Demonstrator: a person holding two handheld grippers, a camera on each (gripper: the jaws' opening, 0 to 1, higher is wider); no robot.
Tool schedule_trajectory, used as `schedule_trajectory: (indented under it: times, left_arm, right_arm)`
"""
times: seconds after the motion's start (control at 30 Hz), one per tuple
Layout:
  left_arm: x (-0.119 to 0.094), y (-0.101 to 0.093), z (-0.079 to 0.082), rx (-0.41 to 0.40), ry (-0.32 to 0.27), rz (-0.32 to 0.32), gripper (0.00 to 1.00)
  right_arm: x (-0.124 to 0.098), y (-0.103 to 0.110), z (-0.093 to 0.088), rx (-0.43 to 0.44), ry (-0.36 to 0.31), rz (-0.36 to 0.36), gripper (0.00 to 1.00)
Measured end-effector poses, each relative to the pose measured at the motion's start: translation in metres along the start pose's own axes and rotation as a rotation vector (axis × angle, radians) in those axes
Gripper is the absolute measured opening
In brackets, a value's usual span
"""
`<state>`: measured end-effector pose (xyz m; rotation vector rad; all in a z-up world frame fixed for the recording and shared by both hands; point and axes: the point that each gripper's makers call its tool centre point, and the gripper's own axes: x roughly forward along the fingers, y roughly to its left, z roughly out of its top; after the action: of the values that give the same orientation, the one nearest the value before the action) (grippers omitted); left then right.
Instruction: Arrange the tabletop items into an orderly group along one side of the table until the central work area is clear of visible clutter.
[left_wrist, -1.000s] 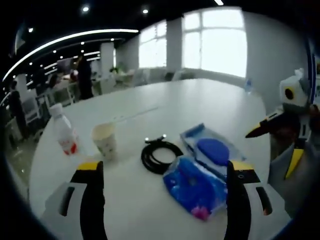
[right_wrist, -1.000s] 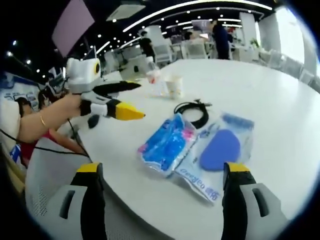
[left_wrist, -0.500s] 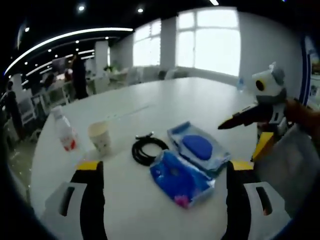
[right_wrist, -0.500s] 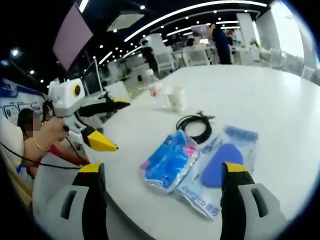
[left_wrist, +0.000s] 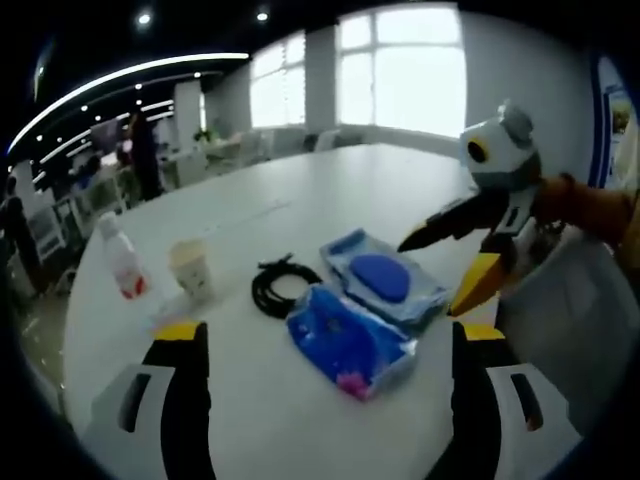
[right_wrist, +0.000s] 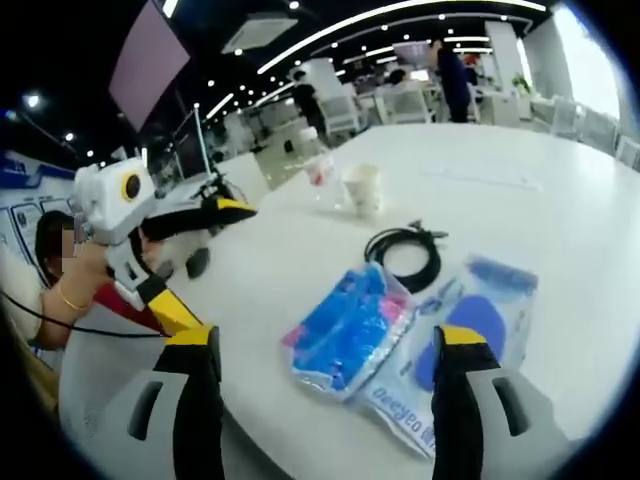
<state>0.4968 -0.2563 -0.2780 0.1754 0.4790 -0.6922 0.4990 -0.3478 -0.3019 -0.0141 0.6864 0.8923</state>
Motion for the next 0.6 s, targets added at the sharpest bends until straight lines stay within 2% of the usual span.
schedule_trajectory:
  times: [0.1,0.17,0.27,0.5,0.6]
  left_arm:
    - [-0.003,0.0,0.0,0.0,0.0,0.005,0.94]
    - [-0.004,-0.002,0.002,-0.001,-0.017,-0.001,0.95]
    - [-0.005,-0.004,0.0,-0.001,-0.011,-0.007,0.95]
    - [-0.008,0.0,-0.001,-0.006,-0.013,0.003,0.95]
    - [-0.008,0.002,-0.002,-0.008,-0.008,0.008,0.94]
  right_arm:
    - [0.007,-0.002,0.0,-0.011,0.014,-0.009,0.84]
    - [0.013,-0.004,-0.001,-0.011,0.033,-0.013,0.84]
    - [0.021,-0.006,-0.003,0.0,0.049,-0.015,0.82]
    - [0.04,-0.005,-0.003,0.009,0.073,-0.003,0.77]
    - [0.046,-0.003,-0.004,0.039,0.081,0.022,0.74]
